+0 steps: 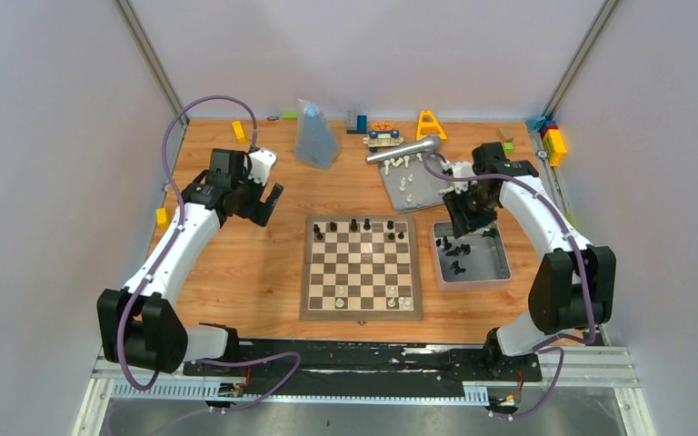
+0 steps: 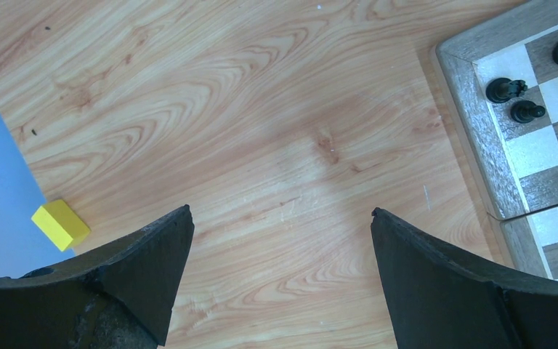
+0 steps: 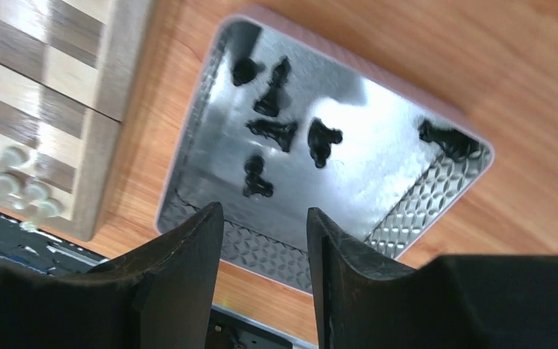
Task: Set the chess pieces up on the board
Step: Pick up the chess piece from the storage box.
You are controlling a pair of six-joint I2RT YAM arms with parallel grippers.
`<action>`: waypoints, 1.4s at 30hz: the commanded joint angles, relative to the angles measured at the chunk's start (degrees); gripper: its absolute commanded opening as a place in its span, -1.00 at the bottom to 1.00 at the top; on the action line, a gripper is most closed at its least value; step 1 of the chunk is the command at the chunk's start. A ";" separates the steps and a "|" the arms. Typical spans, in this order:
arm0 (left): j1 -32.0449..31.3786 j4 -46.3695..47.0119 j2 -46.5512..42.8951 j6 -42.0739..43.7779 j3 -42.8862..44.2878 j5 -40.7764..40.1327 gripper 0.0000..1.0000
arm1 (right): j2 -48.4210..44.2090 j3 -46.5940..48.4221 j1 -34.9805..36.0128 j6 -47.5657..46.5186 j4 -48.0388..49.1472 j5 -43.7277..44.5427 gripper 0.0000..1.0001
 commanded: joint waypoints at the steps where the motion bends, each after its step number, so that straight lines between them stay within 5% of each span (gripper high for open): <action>1: 0.31 0.36 -1.58 0.27 0.59 2.30 1.00 | -2.38 -6.44 -4.30 -2.10 6.23 -0.93 -0.09; 28: 0.33 0.13 -1.45 0.27 0.60 1.46 1.00 | 8.44 -10.89 -9.72 -4.38 14.98 -0.41 -0.44; 42: 0.33 0.24 -1.59 0.23 0.65 0.98 1.00 | 6.85 -8.62 -9.72 -4.62 11.79 -0.07 -0.94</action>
